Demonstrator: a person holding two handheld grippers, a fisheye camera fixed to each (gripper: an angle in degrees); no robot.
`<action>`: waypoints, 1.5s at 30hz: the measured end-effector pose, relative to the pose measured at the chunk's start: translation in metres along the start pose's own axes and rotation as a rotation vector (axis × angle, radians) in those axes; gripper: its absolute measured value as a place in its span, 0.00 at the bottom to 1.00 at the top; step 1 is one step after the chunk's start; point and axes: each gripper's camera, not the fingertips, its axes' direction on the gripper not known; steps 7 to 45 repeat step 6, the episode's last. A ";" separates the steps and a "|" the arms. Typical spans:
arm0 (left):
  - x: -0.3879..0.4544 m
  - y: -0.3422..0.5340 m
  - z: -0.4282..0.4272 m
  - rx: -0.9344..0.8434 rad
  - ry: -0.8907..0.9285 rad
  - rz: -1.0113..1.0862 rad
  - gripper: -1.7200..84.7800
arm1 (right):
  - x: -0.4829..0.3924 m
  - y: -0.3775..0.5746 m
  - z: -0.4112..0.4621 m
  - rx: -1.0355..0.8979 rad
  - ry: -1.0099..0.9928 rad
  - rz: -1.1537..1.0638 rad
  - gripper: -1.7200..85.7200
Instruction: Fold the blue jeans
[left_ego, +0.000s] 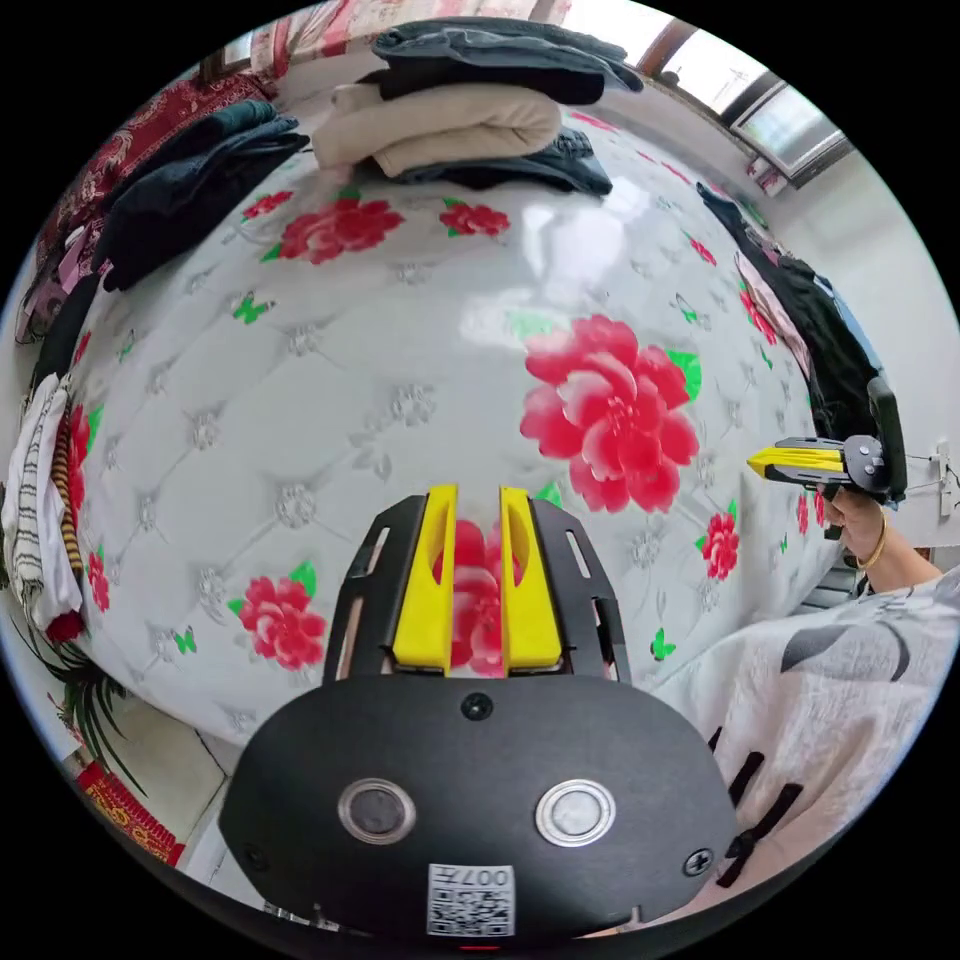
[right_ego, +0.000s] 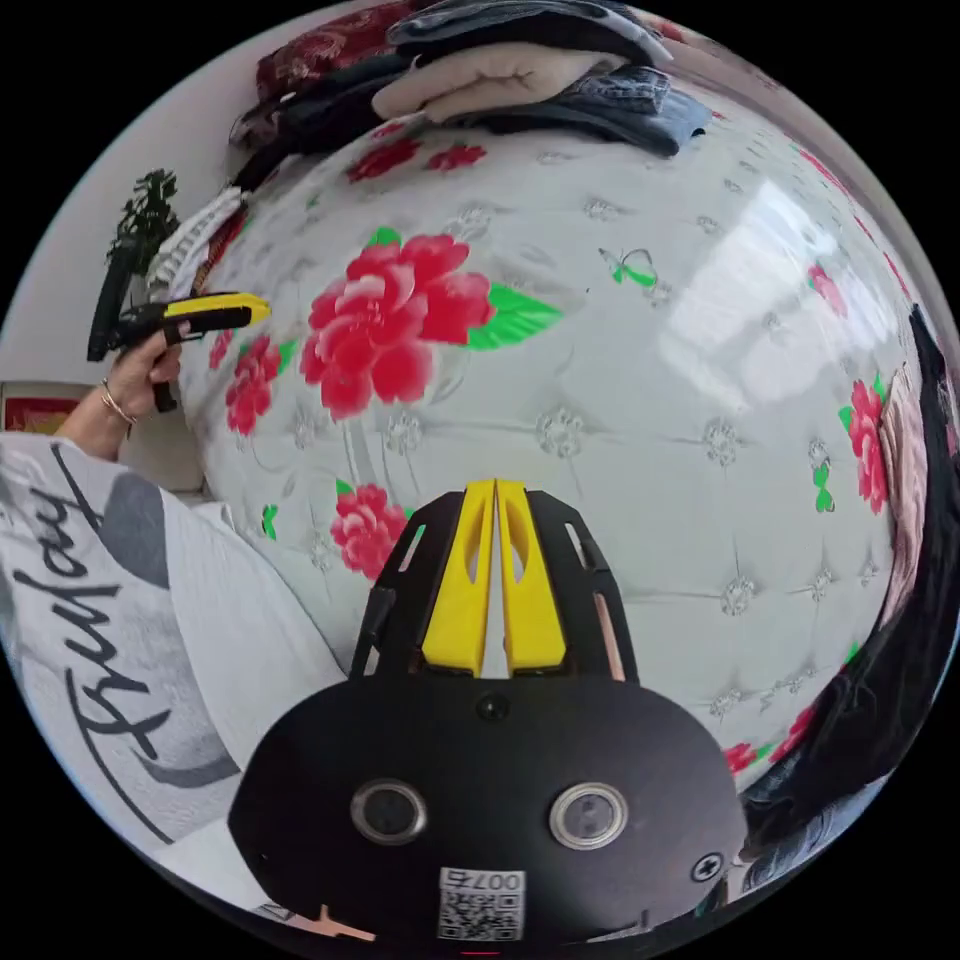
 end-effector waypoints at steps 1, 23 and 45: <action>0.006 0.004 0.002 -0.018 -0.002 0.001 0.10 | -0.018 0.009 0.002 0.051 0.065 -0.017 0.02; 0.045 -0.010 0.013 -0.072 0.004 0.016 0.11 | -0.063 0.014 0.008 0.111 0.239 -0.059 0.02; 0.045 -0.010 0.013 -0.072 0.004 0.016 0.11 | -0.063 0.014 0.008 0.111 0.239 -0.059 0.02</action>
